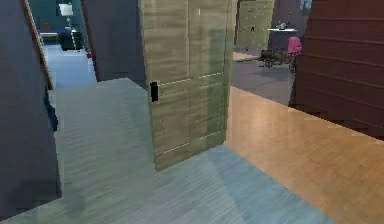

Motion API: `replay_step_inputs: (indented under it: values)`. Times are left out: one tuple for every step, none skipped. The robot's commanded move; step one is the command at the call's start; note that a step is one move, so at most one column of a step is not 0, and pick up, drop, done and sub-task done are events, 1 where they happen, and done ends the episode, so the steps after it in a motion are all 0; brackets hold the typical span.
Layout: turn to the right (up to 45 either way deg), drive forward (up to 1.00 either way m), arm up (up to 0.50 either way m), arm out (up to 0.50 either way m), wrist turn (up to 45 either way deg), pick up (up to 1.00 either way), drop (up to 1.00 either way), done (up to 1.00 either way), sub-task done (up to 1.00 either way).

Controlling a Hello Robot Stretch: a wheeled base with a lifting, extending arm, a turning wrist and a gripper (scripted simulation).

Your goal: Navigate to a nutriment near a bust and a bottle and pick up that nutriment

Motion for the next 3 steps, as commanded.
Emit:
replay_step_inputs:
  values:
    - [9.0,0.0,0.0,0.0,0.0,0.0,0.0,0.0,0.0]
    - [0.0,0.5,0.0,0.0,0.0,0.0,0.0,0.0,0.0]
    - [18.0,0.0,0.0,0.0,0.0,0.0,0.0,0.0,0.0]
